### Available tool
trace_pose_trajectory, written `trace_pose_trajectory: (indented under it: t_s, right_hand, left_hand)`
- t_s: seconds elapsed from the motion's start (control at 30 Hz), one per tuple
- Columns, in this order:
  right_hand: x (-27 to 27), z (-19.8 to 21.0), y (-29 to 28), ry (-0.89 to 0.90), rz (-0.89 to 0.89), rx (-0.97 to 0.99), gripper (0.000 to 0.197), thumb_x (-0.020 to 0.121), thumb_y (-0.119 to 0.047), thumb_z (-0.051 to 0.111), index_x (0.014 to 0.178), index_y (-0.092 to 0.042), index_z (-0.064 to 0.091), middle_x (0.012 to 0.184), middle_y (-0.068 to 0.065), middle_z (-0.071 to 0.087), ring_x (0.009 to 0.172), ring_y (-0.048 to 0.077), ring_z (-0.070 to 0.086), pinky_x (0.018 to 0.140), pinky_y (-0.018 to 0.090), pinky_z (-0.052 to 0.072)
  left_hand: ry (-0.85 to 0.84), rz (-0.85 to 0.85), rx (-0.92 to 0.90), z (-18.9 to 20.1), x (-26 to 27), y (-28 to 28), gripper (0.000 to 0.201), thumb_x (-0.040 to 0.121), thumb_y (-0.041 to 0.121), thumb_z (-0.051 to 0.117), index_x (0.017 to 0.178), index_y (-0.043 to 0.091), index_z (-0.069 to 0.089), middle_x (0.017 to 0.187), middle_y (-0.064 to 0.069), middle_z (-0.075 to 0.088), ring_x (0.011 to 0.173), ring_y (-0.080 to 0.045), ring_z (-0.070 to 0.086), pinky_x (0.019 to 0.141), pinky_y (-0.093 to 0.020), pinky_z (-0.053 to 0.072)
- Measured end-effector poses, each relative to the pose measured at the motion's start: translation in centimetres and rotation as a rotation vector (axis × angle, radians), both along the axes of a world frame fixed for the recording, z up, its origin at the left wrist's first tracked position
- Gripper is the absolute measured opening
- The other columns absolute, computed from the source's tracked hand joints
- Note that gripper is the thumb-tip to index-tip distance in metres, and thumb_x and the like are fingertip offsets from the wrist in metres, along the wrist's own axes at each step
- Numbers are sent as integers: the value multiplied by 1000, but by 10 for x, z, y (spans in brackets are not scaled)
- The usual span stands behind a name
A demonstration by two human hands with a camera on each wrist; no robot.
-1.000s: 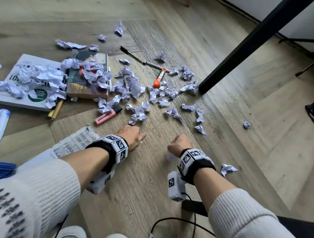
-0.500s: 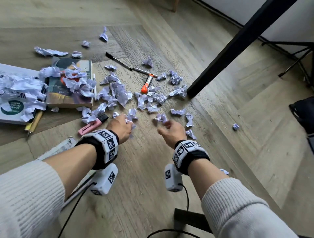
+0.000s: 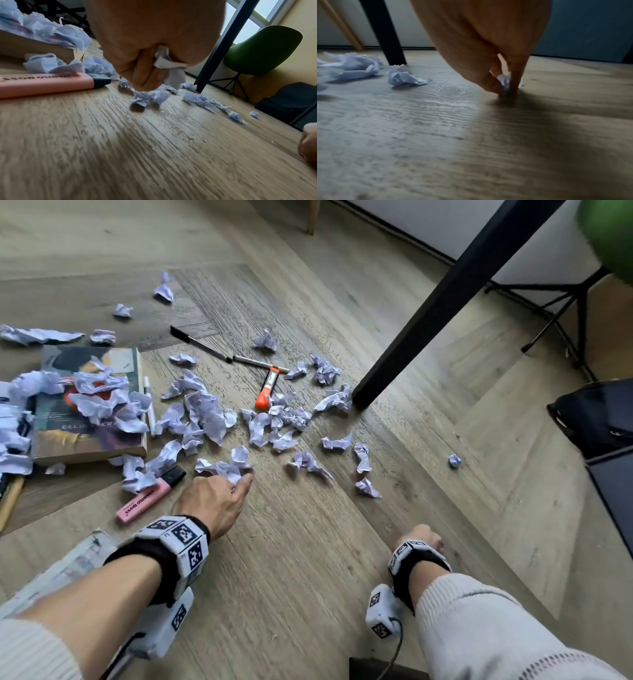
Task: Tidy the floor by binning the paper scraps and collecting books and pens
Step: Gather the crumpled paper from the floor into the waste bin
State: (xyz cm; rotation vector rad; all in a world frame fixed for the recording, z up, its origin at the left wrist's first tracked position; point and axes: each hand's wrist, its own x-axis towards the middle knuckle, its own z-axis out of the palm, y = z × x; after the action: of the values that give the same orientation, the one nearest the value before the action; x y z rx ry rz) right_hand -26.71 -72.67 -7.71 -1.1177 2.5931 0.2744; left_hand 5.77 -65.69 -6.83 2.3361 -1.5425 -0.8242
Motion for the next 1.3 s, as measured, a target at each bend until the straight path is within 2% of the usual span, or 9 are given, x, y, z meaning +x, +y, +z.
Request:
trace_pose_trajectory:
  t_s: [0.13, 0.27, 0.5, 0.67, 0.77, 0.87, 1.03, 1.17, 1.3]
  right_hand:
    - [47, 22, -20, -67, 202, -171, 23, 84, -9, 62, 103, 0, 70, 108, 24, 67, 103, 37, 64, 82, 35, 51]
    - [133, 42, -23, -327, 735, -364, 12, 88, -23, 61, 96, -19, 69, 96, 8, 72, 91, 27, 65, 80, 33, 51]
    - [221, 108, -6, -557, 1155, -408, 7, 76, -18, 69, 82, -14, 68, 76, 6, 68, 71, 24, 61, 68, 38, 53]
    - [194, 154, -15, -1029, 959, -31, 26, 86, 12, 55, 108, 7, 66, 96, 15, 69, 75, 9, 62, 74, 25, 53]
    - [164, 151, -28, -1160, 704, -55, 34, 88, 11, 55, 121, 3, 60, 111, 15, 67, 80, 12, 63, 65, 19, 48]
    - [128, 123, -44, -883, 616, -113, 21, 88, -7, 65, 109, -6, 65, 104, 13, 67, 87, 21, 60, 73, 29, 49]
    - [41, 74, -73, 0, 717, 144, 26, 83, -23, 62, 106, -13, 68, 112, 9, 69, 106, 26, 64, 86, 27, 50]
    - [-13, 50, -110, 102, 488, 226, 16, 86, -27, 61, 83, -12, 56, 93, 11, 57, 87, 28, 57, 70, 28, 42]
    - [-49, 8, -156, 72, 147, -167, 64, 80, -16, 68, 135, -2, 39, 131, 20, 43, 119, 37, 50, 95, 38, 44]
  left_hand:
    - [-24, -28, 13, -1, 7, -7, 45, 101, 35, 32, 85, 6, 63, 88, -21, 64, 79, -32, 57, 68, -32, 40]
    - [74, 100, 23, 22, 15, -27, 56, 100, 44, 35, 89, 0, 68, 86, -19, 60, 77, -30, 52, 67, -31, 38]
    - [426, 358, 25, 71, 8, -60, 84, 95, 63, 23, 129, -8, 52, 136, -32, 47, 125, -41, 48, 107, -40, 36]
    - [523, 226, -30, 79, -3, -64, 57, 92, 55, 40, 104, 7, 67, 111, -22, 66, 98, -33, 62, 84, -33, 48]
    - [437, 54, -40, 83, -6, -66, 36, 97, 29, 44, 114, 5, 64, 117, -24, 64, 106, -36, 61, 93, -41, 49]
    - [328, 37, -62, 82, -6, -70, 31, 98, 26, 47, 107, 3, 65, 115, -23, 64, 100, -36, 60, 86, -36, 48]
    - [52, 7, -43, 56, -2, -72, 38, 94, 45, 53, 98, 8, 58, 95, -16, 65, 89, -30, 62, 70, -32, 45]
    - [-6, 35, -96, 17, 4, -74, 29, 95, 33, 53, 106, 7, 55, 94, -18, 65, 81, -31, 59, 68, -36, 47]
    - [-24, 45, -140, -15, 10, -70, 22, 95, 29, 51, 113, 18, 49, 88, -8, 53, 75, -29, 55, 64, -36, 46]
